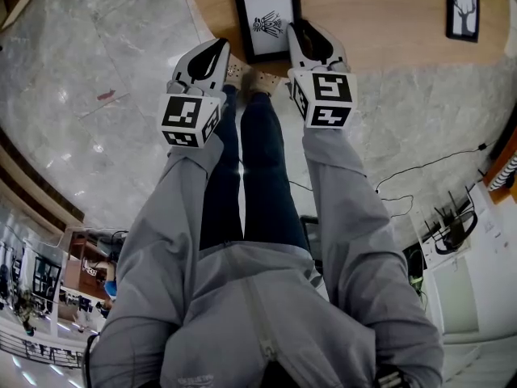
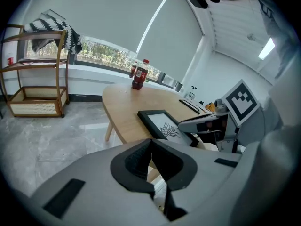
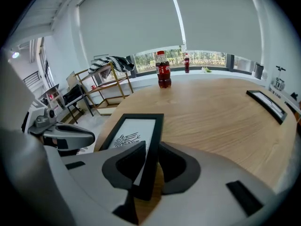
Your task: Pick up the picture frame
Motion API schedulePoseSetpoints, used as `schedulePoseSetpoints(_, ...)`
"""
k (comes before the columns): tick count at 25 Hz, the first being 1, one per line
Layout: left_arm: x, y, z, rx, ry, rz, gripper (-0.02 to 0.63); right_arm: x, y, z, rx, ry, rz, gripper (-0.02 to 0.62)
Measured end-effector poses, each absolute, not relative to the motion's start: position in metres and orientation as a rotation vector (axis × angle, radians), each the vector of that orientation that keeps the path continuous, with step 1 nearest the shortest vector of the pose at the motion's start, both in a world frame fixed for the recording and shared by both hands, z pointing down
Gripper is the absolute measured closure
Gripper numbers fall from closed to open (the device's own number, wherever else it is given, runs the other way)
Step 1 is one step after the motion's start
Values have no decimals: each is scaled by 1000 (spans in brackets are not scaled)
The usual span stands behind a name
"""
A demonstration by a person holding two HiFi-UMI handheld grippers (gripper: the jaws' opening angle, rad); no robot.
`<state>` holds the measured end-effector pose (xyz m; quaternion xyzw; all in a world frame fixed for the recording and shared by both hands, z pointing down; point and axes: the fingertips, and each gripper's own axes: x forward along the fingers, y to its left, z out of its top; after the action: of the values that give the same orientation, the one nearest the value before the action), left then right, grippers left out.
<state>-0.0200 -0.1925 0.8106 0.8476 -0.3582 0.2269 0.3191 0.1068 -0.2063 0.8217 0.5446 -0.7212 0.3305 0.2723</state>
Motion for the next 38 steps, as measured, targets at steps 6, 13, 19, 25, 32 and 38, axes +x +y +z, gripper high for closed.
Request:
schedulePoseSetpoints(6, -52, -189, 808, 2199, -990, 581, 588, 68, -199, 818, 1446, -1945, 896, 497)
schedulePoseSetpoints(13, -71, -185, 804, 2150, -958, 505, 571, 31, -194, 812, 1414, -1960, 893, 499)
schedulePoseSetpoints(19, -75, -184, 802, 2087, -865, 363, 433, 24, -192, 812, 1409, -1953, 883, 500)
schedulePoseSetpoints(25, -74, -182, 808, 2038, -786, 340, 403, 6, -188, 811, 1393, -1961, 885, 500)
schedulePoseSetpoints(32, -62, -178, 825, 1918, -686, 309, 364, -5, -182, 811, 1369, -1987, 896, 503)
schedulePoseSetpoints(38, -53, -175, 831, 1859, -665, 340, 365, -8, -178, 811, 1350, -1998, 907, 505)
